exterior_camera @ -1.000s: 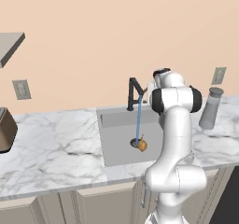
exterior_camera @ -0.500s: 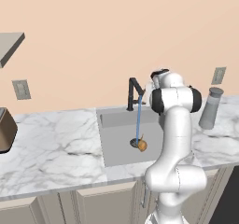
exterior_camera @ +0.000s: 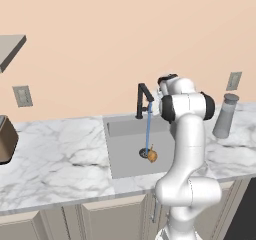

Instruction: Turn on the sink faucet. Then move the onion from the counter to the sink. Turn off the sink. Move the vegetable from the sink to the pot next to the stove. Finally move the pot to the front right burner.

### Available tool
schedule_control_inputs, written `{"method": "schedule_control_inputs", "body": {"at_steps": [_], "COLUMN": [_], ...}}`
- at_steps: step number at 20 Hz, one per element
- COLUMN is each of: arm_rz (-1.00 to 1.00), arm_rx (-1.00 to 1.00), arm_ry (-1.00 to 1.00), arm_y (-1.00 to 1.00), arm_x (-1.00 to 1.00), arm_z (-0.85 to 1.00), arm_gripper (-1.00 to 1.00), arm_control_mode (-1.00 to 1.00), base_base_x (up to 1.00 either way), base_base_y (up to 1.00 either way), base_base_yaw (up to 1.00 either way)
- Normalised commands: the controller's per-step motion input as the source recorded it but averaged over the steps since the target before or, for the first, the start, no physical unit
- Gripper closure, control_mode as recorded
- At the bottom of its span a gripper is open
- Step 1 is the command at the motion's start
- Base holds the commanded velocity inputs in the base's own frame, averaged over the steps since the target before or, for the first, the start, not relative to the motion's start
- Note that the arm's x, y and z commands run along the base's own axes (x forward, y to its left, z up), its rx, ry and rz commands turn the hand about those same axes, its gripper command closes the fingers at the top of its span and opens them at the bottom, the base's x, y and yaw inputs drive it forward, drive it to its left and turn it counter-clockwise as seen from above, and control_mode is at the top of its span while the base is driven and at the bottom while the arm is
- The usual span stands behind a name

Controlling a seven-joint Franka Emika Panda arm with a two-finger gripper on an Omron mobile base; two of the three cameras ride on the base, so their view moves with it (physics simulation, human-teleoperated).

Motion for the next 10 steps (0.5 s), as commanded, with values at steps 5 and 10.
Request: {"method": "schedule_control_inputs", "body": {"at_steps": [5, 10], "arm_rz": [0.09, 0.01], "arm_rx": [0.0, 0.0], "arm_ry": [-0.01, -0.01], "arm_y": [0.23, -0.49], "arm_x": [0.0, 0.14], "arm_z": [0.0, -0.01], "arm_gripper": [-1.0, -1.0], "arm_control_mode": [-1.0, -1.0], "base_base_x": [0.0, 0.0], "base_base_y": [0.0, 0.0], "base_base_yaw": [0.0, 0.0]}}
